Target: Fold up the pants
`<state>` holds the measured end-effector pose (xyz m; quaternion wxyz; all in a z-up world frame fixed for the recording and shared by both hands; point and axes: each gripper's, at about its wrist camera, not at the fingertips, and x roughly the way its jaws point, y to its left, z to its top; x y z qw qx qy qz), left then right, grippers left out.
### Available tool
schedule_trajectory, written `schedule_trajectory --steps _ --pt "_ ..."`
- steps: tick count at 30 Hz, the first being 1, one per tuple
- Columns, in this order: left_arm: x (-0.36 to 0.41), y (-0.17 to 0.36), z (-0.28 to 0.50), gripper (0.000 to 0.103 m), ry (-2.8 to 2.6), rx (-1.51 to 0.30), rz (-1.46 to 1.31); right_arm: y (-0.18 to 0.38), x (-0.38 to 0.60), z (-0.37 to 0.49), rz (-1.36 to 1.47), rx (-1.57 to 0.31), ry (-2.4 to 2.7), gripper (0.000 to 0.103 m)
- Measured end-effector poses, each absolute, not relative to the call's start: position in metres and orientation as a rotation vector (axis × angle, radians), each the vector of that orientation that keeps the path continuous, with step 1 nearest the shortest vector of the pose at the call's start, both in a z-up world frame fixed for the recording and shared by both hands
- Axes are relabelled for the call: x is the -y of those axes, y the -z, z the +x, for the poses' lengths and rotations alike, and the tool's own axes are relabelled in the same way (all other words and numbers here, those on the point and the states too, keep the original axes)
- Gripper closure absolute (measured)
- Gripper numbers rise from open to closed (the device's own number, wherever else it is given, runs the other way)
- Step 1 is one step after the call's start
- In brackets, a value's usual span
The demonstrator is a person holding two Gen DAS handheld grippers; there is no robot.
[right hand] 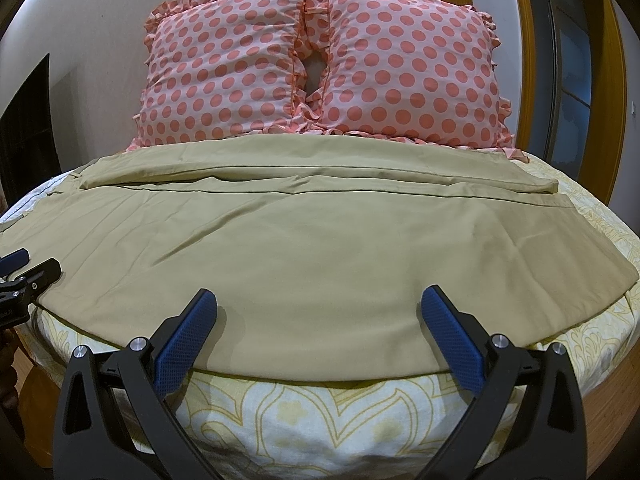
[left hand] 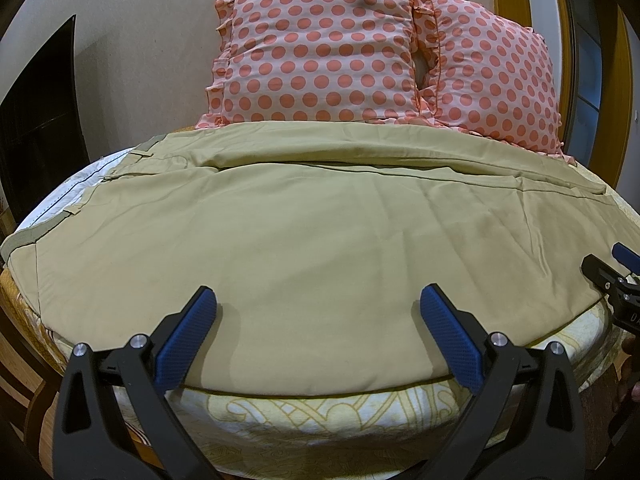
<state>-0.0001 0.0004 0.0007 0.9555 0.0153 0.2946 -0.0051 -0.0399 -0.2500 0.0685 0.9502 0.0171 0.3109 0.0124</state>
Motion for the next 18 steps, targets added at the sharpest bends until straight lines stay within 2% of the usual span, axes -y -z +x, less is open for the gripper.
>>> schedule_trajectory --steps 7,11,14,18 --pt "-0.002 -0.006 0.002 0.002 0.030 -0.613 0.041 -0.073 0.254 -0.038 0.023 -0.668 -0.068 0.001" --pt "-0.003 -0.016 0.008 0.002 0.003 -0.604 0.083 -0.099 0.277 -0.017 0.051 -0.678 -0.065 0.001" --pt "-0.008 -0.034 0.017 0.002 -0.038 -0.552 0.103 -0.131 0.316 0.024 0.094 -0.647 0.012 0.001" --pt "-0.015 -0.054 0.040 0.002 -0.085 -0.521 0.092 -0.141 0.392 0.135 0.261 -0.747 0.191 0.001"
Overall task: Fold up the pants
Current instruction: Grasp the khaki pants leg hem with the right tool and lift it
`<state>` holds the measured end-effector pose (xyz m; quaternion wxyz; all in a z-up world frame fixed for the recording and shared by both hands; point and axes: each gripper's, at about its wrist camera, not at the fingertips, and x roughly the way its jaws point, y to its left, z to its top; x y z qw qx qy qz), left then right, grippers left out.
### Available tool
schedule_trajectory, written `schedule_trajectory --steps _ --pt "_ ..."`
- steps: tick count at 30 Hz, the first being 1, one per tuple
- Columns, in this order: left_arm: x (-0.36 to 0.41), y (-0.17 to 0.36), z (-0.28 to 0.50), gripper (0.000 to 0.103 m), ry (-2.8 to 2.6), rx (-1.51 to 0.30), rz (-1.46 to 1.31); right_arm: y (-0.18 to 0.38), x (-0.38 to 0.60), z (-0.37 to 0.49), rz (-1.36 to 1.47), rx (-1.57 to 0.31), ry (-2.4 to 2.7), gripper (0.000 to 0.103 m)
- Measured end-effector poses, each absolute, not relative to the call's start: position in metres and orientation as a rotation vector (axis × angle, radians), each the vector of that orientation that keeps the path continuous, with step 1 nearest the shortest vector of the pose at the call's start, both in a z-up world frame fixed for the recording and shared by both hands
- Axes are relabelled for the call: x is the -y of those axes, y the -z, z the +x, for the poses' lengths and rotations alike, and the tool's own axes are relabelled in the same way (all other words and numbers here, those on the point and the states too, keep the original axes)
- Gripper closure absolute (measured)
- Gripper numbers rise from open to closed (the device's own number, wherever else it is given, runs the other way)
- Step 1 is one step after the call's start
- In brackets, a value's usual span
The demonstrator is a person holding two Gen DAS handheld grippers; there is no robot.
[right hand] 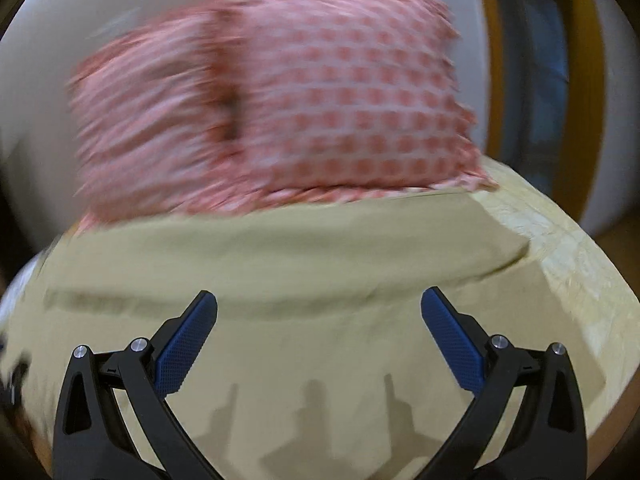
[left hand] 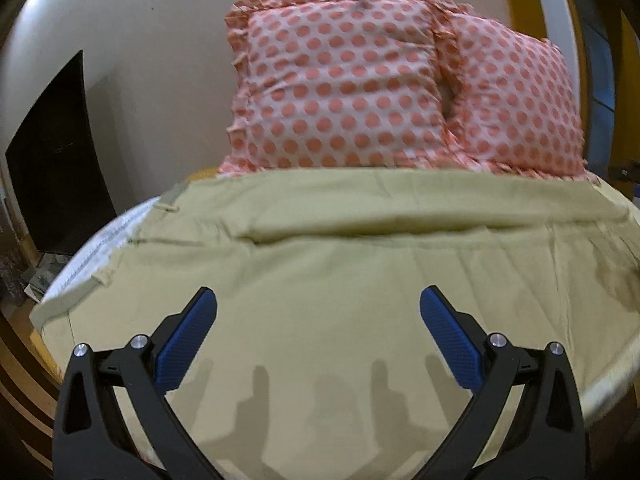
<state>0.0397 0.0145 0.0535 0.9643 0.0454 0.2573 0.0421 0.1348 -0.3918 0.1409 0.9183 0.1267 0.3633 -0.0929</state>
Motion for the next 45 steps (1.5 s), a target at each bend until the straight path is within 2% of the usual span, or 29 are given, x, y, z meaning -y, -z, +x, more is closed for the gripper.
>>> schedule_trajectory --steps 1,3,4,5,11,15,18,19,20,22,25,30,34,37,39,41,45 --pt "-0.015 -0.057 0.045 0.002 -0.095 -0.517 0.090 -0.136 0.409 0.164 0.299 -0.780 0.243 0.001" --pt "-0.017 -0.062 0.060 0.002 -0.107 -0.524 0.074 -0.123 0.441 0.208 0.346 -0.828 0.350 0.011" --pt "-0.018 -0.064 0.064 0.002 -0.111 -0.528 0.069 -0.114 0.457 0.230 0.369 -0.852 0.410 0.026" --pt "-0.018 -0.065 0.071 0.002 -0.112 -0.535 0.060 -0.102 0.476 0.260 0.406 -0.891 0.477 0.032" --pt "-0.020 -0.063 0.090 0.002 -0.105 -0.551 0.049 -0.062 0.516 0.337 0.434 -0.990 0.663 0.032" --pt "-0.021 -0.055 0.099 0.002 -0.100 -0.585 0.047 -0.043 0.521 0.356 0.323 -1.008 0.739 0.034" --pt "-0.024 -0.053 0.101 0.002 -0.088 -0.597 0.032 -0.040 0.526 0.348 0.319 -0.961 0.681 0.061" --pt "-0.024 -0.053 0.101 0.002 -0.084 -0.593 0.029 -0.039 0.532 0.343 0.330 -0.946 0.661 0.079" --pt "-0.025 -0.053 0.100 0.002 -0.081 -0.589 0.027 -0.039 0.537 0.340 0.347 -0.935 0.646 0.088" --pt "-0.026 -0.052 0.099 0.002 -0.078 -0.588 0.024 -0.038 0.551 0.328 0.440 -0.895 0.589 0.097" --pt "-0.026 -0.055 0.098 0.002 -0.081 -0.576 0.009 -0.054 0.561 0.288 0.572 -0.746 0.488 0.098" --pt "-0.032 -0.060 0.090 0.002 -0.080 -0.553 -0.018 -0.088 0.548 0.166 0.717 -0.528 0.330 0.098" --pt "-0.037 -0.071 0.084 0.002 -0.068 -0.516 -0.032 -0.086 0.521 0.075 0.814 -0.534 0.317 0.098" --pt "-0.040 -0.080 0.084 0.002 -0.073 -0.496 -0.030 -0.068 0.520 0.055 0.942 -0.605 0.290 0.097" --pt "-0.044 -0.087 0.084 0.002 -0.077 -0.483 -0.036 -0.060 0.523 0.051 1.023 -0.636 0.298 0.087" --pt "-0.050 -0.094 0.083 0.002 -0.091 -0.469 -0.046 -0.055 0.524 0.047 1.065 -0.643 0.293 0.054" --pt "-0.068 -0.105 0.088 0.002 -0.090 -0.449 -0.105 -0.052 0.521 0.057 1.048 -0.628 0.298 0.050"
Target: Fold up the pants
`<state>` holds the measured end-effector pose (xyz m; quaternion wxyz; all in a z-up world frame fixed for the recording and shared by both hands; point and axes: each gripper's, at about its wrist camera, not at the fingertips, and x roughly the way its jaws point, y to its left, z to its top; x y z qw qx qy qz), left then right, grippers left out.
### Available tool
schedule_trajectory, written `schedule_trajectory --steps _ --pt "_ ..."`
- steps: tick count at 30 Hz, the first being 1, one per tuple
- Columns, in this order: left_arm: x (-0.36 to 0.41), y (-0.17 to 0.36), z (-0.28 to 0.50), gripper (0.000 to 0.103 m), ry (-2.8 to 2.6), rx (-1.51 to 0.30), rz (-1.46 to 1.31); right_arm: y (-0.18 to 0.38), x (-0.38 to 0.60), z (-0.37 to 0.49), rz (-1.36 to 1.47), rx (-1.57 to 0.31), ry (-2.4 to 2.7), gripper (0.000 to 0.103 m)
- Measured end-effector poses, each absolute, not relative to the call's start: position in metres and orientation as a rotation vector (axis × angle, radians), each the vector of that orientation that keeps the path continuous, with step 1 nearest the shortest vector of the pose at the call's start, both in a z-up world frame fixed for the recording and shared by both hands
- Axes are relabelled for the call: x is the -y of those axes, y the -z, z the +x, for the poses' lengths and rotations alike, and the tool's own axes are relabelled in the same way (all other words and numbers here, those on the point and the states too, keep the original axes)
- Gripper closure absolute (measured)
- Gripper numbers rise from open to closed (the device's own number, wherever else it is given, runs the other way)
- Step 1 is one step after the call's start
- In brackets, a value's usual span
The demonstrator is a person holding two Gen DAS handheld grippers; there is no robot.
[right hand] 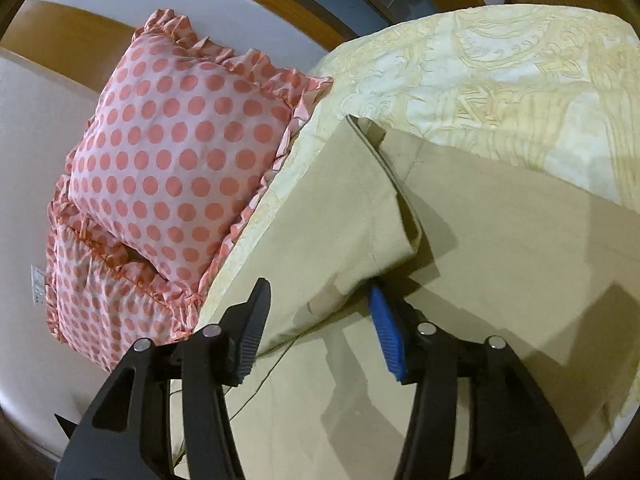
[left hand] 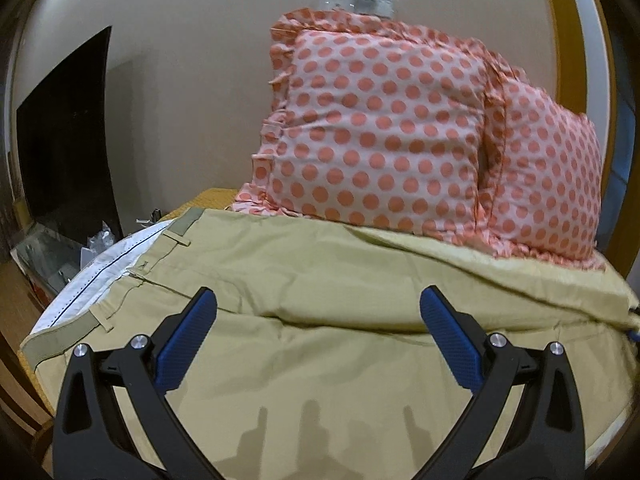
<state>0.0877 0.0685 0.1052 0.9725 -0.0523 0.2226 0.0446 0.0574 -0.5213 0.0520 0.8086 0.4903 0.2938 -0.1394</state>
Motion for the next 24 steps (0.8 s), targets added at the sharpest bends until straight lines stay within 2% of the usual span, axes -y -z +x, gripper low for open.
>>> schedule_trajectory --steps 1,3,4,6,11,14,16,18,20,21,23,24 --pt "-0.072 -0.107 0.090 0.002 -0.083 -0.448 -0.117 -0.051 0.522 0.062 1.038 -0.620 0.302 0.052" --pt "-0.080 -0.111 0.103 0.002 -0.063 -0.463 -0.154 -0.042 0.527 0.074 1.021 -0.633 0.278 0.090" --pt "-0.084 -0.112 0.107 0.002 -0.045 -0.467 -0.169 -0.038 0.529 0.076 1.031 -0.635 0.268 0.101" --pt "-0.094 -0.113 0.121 0.002 0.002 -0.486 -0.220 -0.045 0.531 0.063 1.065 -0.536 0.204 0.101" --pt "-0.116 -0.105 0.167 0.002 -0.017 -0.556 -0.340 -0.094 0.515 0.007 0.936 -0.338 0.147 0.102" --pt "-0.127 -0.088 0.211 0.006 -0.040 -0.678 -0.420 -0.097 0.515 -0.006 0.949 -0.323 0.126 0.102" --pt "-0.132 -0.079 0.238 0.013 -0.059 -0.730 -0.484 -0.095 0.515 -0.008 0.954 -0.325 0.126 0.102" --pt "-0.133 -0.074 0.258 0.013 -0.097 -0.746 -0.485 -0.090 0.517 -0.012 0.968 -0.326 0.124 0.102" --pt "-0.132 -0.064 0.284 0.018 -0.154 -0.795 -0.457 -0.089 0.517 -0.010 0.979 -0.327 0.121 0.102" --pt "-0.132 -0.057 0.298 0.026 -0.172 -0.828 -0.448 -0.088 0.518 -0.011 0.980 -0.331 0.121 0.102" --pt "-0.135 -0.044 0.318 0.056 -0.175 -0.888 -0.449 -0.087 0.518 -0.010 0.981 -0.333 0.119 0.102" --pt "-0.139 -0.037 0.325 0.092 -0.141 -0.922 -0.466 -0.087 0.517 -0.010 0.977 -0.330 0.117 0.102"
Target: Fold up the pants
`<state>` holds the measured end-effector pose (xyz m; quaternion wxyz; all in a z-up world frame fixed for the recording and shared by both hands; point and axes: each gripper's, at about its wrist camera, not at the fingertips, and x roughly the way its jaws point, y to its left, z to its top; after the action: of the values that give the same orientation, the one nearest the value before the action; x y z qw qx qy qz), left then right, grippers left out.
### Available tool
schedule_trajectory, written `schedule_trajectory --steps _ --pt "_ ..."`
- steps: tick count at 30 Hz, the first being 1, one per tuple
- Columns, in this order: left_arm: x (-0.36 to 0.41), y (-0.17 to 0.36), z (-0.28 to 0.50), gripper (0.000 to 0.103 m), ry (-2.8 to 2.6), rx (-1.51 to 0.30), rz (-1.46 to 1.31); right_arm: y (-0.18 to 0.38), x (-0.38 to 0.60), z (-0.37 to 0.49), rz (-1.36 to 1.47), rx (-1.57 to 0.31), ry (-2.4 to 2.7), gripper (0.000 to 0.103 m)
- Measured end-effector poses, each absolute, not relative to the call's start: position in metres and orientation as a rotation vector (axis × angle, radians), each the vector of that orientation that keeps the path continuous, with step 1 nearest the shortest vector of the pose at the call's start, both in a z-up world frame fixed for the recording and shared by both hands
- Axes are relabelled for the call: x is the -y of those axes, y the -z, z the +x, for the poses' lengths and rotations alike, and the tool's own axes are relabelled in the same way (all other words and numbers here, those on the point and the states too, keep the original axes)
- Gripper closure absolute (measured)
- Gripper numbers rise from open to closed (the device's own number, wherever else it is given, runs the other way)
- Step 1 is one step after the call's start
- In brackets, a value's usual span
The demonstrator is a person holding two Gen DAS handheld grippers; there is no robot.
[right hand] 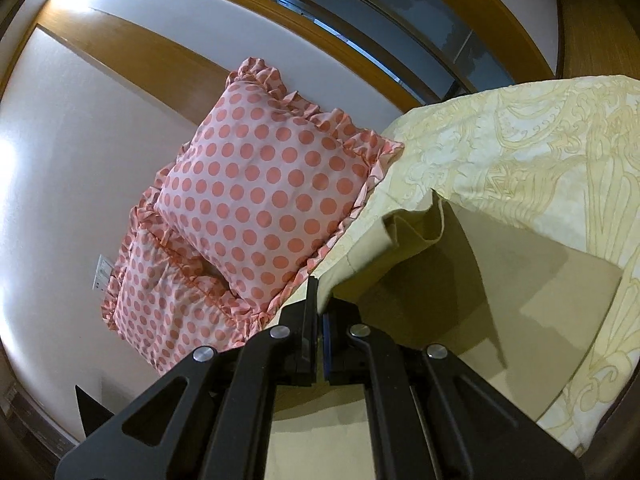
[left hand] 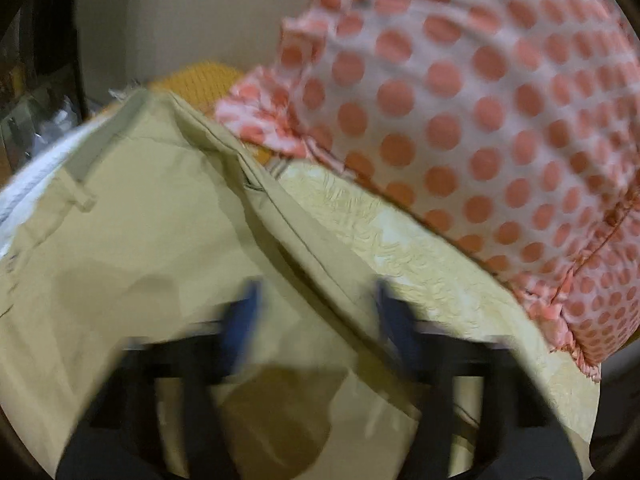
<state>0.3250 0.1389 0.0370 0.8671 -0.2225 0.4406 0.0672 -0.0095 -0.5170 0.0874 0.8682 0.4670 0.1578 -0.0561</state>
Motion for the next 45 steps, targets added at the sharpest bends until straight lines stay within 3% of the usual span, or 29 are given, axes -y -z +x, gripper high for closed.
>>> schedule_trajectory --steps 1,4,9,13,18,26,28,30,32,33,34,35,39,41,42,43,44,45 --pt "-0.145 -0.033 0.325 0.098 -0.117 -0.941 -0.507 -0.088 0.517 -0.009 0.972 -0.330 0.116 0.102" --pt "-0.154 -0.048 0.292 0.099 -0.102 -0.855 -0.541 -0.092 0.519 -0.011 0.960 -0.323 0.112 0.102" --pt "-0.155 -0.103 0.150 0.098 -0.038 -0.658 -0.456 -0.096 0.528 -0.035 0.947 -0.293 0.162 0.101" --pt "-0.155 -0.086 0.051 0.098 -0.070 -0.652 -0.448 -0.079 0.533 -0.054 0.962 -0.341 0.224 0.101" --pt "-0.160 -0.042 0.004 0.099 -0.109 -0.725 -0.509 -0.056 0.535 -0.070 0.998 -0.394 0.270 0.101" --pt "-0.153 -0.025 -0.025 0.099 -0.126 -0.700 -0.484 -0.049 0.533 -0.088 0.975 -0.414 0.324 0.101" --pt "-0.151 -0.022 -0.028 0.094 -0.129 -0.701 -0.450 -0.053 0.529 -0.087 0.906 -0.447 0.348 0.101" --pt "-0.151 -0.028 -0.033 0.088 -0.125 -0.680 -0.435 -0.060 0.525 -0.095 0.872 -0.438 0.396 0.087" --pt "-0.151 -0.037 -0.042 0.072 -0.142 -0.645 -0.411 -0.065 0.525 -0.105 0.848 -0.401 0.457 0.035" --pt "-0.151 -0.042 -0.047 0.063 -0.154 -0.620 -0.400 -0.066 0.526 -0.110 0.833 -0.382 0.487 0.035" --pt "-0.152 -0.046 -0.051 0.047 -0.189 -0.601 -0.386 -0.065 0.528 -0.109 0.831 -0.392 0.495 0.035" --pt "-0.153 -0.053 -0.058 0.041 -0.251 -0.550 -0.361 -0.061 0.531 -0.108 0.843 -0.411 0.494 0.035" --pt "-0.161 -0.074 -0.073 0.030 -0.315 -0.419 -0.332 -0.054 0.526 -0.102 0.815 -0.419 0.476 0.039" --pt "-0.163 -0.074 -0.069 0.029 -0.320 -0.418 -0.326 -0.049 0.521 -0.095 0.825 -0.435 0.420 0.057" --pt "-0.164 -0.072 -0.063 0.029 -0.312 -0.433 -0.327 -0.050 0.515 -0.091 0.783 -0.439 0.427 0.057" --pt "-0.166 -0.068 -0.057 0.029 -0.305 -0.452 -0.332 -0.050 0.512 -0.088 0.753 -0.449 0.425 0.069" --pt "-0.166 -0.065 -0.052 0.029 -0.304 -0.469 -0.336 -0.046 0.512 -0.082 0.751 -0.466 0.401 0.092" --pt "-0.166 -0.061 -0.048 0.029 -0.304 -0.488 -0.342 -0.044 0.514 -0.079 0.761 -0.467 0.384 0.094"
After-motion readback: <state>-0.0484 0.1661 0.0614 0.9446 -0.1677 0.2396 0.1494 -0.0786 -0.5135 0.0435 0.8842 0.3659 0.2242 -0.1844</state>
